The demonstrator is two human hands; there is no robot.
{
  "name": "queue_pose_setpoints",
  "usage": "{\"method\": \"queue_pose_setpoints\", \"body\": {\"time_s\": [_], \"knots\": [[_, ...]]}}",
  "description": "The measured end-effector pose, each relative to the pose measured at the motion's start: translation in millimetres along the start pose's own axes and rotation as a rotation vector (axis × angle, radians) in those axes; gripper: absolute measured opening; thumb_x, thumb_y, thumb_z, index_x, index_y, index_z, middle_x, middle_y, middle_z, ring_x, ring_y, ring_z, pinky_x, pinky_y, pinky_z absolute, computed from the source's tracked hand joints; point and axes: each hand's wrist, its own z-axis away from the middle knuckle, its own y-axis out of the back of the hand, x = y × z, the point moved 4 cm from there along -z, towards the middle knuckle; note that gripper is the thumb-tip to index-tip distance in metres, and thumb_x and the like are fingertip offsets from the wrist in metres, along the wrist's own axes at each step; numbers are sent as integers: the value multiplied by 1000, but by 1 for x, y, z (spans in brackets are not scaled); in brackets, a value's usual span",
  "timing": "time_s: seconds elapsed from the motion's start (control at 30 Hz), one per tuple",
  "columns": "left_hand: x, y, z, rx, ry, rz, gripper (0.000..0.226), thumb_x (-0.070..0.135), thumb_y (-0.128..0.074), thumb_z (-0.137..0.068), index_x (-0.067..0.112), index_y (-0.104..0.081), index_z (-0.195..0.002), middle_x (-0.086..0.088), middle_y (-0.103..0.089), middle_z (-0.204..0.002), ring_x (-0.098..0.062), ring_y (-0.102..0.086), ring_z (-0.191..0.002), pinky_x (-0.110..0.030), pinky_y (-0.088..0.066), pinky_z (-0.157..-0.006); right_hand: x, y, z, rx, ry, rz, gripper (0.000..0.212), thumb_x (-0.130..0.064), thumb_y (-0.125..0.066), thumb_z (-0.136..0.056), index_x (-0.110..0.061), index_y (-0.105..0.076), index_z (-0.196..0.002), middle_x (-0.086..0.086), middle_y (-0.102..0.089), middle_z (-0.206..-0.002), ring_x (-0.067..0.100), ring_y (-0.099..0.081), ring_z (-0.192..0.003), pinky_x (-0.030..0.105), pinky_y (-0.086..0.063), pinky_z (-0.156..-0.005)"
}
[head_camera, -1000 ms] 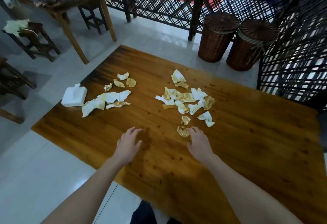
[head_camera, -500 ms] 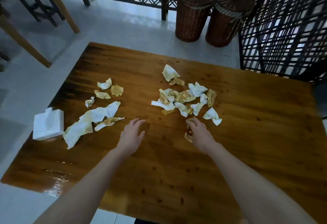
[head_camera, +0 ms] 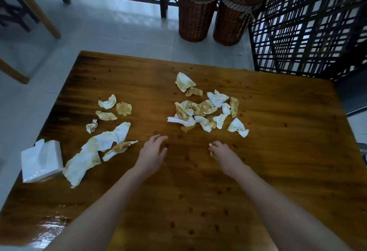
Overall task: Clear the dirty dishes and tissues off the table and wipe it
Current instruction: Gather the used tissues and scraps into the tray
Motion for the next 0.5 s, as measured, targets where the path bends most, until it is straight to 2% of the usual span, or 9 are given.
{"method": "queue_pose_setpoints", "body": {"time_s": [0.13, 0.27, 0.33, 0.5], "knots": [[2, -5, -2, -17, -32, -9, 44, 26, -48, -100, 27, -41, -143, 0, -32, -153, -19, -32, -139, -38, -33, -111, -3, -4, 8, 41, 4, -16, 40, 7, -51, -86, -17, -54, -118, -2, -45, -121, 18, -45, -101, 33, -50, -83], [5, -9, -3, -26, -38, -14, 44, 27, -50, -99, 30, -42, -142, 0, -34, -151, -19, -35, -138, -39, -36, -110, 0, 0, 17, 113, 17, -59, 28, 3, -48, -88, -18, -58, -104, -4, -51, -105, 17, -47, -97, 26, -46, -75], [9, -11, -5, -25, -41, -27, 44, 27, -50, -99, 30, -42, -142, 0, -34, -151, -19, -35, -138, -39, -36, -110, 3, 6, 20, 172, 26, -76, 29, 4, -48, -88, -18, -59, -104, -4, -54, -105, 15, -46, -97, 24, -45, -75], [25, -18, -10, -32, -51, -45, 44, 27, -48, -99, 29, -41, -143, -1, -34, -151, -20, -35, -137, -40, -37, -109, 23, 33, 17, 278, -3, -119, 35, 4, -49, -89, -17, -56, -116, -3, -53, -117, 16, -45, -106, 30, -48, -84]]}}
